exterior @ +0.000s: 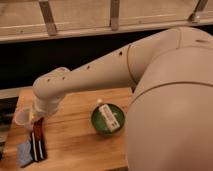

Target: Place the pepper on the white sponge

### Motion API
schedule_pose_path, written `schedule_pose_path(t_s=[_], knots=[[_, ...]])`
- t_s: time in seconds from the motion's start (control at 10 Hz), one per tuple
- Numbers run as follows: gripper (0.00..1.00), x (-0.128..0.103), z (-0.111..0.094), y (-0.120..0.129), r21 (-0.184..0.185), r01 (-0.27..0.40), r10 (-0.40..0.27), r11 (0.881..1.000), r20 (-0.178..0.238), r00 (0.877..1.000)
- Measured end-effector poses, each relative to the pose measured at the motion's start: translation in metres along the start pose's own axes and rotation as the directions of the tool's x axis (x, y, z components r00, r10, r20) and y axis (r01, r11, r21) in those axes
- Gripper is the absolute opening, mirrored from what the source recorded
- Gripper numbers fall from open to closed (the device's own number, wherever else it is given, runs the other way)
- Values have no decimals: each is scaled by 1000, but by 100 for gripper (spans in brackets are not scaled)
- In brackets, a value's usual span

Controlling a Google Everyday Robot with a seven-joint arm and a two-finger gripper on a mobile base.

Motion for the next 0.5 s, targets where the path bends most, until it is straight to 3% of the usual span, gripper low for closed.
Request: schedule_pose_path(t_s=[0.3,0.5], knots=[[0,0,2,2,-1,7,-7,1000,-7,1000],[0,-2,14,17,-21,50,-51,999,-35,998]])
